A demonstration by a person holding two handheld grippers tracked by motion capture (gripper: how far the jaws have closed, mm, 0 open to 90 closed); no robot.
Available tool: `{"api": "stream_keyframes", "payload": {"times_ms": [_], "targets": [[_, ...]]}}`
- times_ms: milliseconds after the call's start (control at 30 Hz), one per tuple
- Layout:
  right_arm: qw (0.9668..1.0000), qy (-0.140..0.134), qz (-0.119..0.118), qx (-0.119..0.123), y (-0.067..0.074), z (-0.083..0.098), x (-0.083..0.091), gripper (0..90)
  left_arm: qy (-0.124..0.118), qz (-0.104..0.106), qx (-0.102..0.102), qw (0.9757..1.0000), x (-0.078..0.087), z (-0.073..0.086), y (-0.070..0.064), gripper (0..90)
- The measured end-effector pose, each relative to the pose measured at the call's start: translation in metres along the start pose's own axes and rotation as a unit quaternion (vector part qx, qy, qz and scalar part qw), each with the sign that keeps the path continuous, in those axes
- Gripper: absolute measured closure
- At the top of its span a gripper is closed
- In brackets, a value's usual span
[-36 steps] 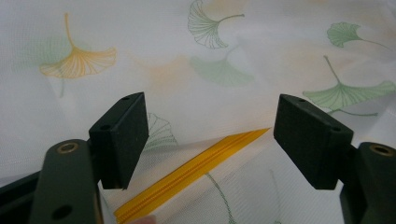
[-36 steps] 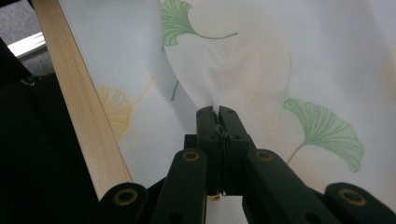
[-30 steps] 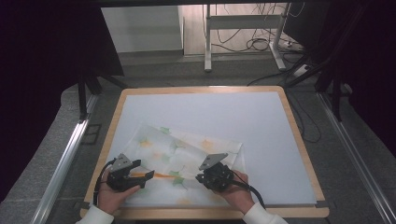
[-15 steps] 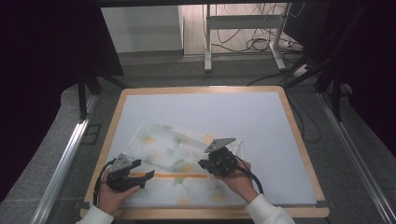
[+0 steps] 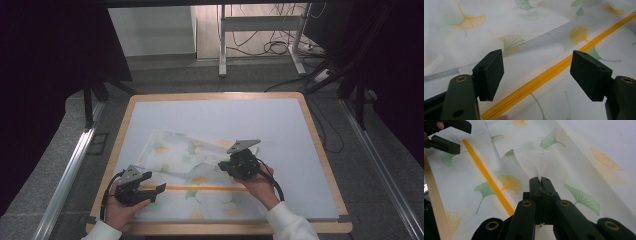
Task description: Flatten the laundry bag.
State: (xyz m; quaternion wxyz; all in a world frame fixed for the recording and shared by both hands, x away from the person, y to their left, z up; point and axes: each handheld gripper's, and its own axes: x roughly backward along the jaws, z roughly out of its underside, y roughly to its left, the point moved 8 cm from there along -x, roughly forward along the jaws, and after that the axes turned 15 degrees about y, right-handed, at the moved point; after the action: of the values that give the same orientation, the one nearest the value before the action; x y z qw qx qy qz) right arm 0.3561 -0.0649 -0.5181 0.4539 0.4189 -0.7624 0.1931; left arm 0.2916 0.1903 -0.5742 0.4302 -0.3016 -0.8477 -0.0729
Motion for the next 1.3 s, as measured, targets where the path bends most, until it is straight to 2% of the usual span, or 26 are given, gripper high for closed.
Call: {"api": "stream_keyframes", "payload": {"times_ms": [467,833,1133,1300], "targets": [[0.9999,-0.008,0.011,-0.006,-0.012,-0.005,0.002,88.6,0.001,0.001,-0.001,1.0,0.0,0.0,0.0,27.3],[0.9998,-0.011,0.003,-0.017,-0.021,-0.006,0.002,88.6,0.0,-0.001,0.0,1.0,0.0,0.0,0.0,27.3],[0.9994,-0.017,0.007,-0.03,-0.033,-0.009,0.006,88.6,0.001,-0.001,0.001,1.0,0.0,0.0,0.0,27.3],[0.9988,-0.027,0.013,-0.04,-0.043,-0.016,0.01,88.6,0.0,0.0,0.003,1.0,0.0,0.0,0.001,27.3]]}}
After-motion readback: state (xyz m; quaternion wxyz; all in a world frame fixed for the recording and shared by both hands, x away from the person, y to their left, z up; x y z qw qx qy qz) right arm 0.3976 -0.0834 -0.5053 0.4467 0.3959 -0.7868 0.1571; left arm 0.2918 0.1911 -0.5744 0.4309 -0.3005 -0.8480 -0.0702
